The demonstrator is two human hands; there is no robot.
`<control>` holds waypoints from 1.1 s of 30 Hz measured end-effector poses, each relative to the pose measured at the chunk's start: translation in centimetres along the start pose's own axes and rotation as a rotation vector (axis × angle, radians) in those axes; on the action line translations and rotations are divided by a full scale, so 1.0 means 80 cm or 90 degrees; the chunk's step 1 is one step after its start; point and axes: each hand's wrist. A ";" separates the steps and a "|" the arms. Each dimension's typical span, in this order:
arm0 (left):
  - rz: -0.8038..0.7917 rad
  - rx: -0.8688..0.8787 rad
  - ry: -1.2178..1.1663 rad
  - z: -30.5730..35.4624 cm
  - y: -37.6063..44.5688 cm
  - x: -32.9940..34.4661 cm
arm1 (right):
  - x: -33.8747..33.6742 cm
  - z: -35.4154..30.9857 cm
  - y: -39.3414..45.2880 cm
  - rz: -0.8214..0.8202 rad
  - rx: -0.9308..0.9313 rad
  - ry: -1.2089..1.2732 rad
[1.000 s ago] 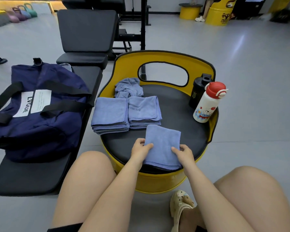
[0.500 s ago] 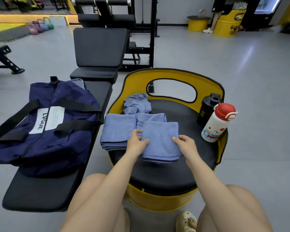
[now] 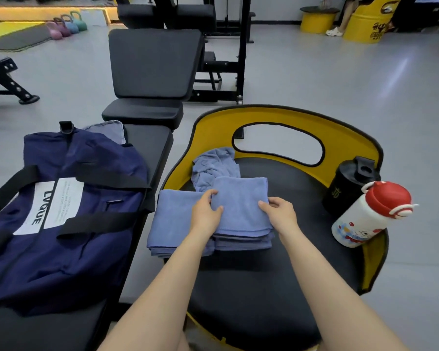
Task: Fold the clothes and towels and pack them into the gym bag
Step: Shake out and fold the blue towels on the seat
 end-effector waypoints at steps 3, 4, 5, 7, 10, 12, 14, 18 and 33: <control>0.003 0.016 0.051 -0.011 0.012 0.008 | 0.008 0.011 0.012 0.000 0.015 -0.017; 0.002 0.019 0.073 -0.015 0.015 0.011 | 0.009 0.013 0.014 -0.001 0.019 -0.025; 0.000 0.017 0.091 -0.019 0.017 0.014 | 0.009 0.015 0.016 0.000 0.022 -0.034; -0.002 0.009 0.102 -0.022 0.020 0.019 | 0.008 0.015 0.020 0.008 0.021 -0.044; 0.000 -0.006 0.091 -0.023 0.022 0.023 | 0.007 0.015 0.024 0.013 0.012 -0.067; -0.005 -0.019 0.099 -0.024 0.021 0.025 | 0.009 0.019 0.025 0.010 0.015 -0.097; -0.013 -0.026 0.116 -0.024 0.021 0.027 | 0.010 0.025 0.027 0.006 0.021 -0.122; -0.019 -0.019 0.204 -0.017 0.019 0.034 | 0.010 0.036 0.030 0.022 0.009 -0.174; -0.050 0.188 0.548 -0.053 0.040 0.052 | 0.053 0.052 0.037 -0.118 -0.302 -0.664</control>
Point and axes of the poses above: each hand's wrist, its own y-axis towards the middle knuckle, its own x-axis out of the palm, z = x × y
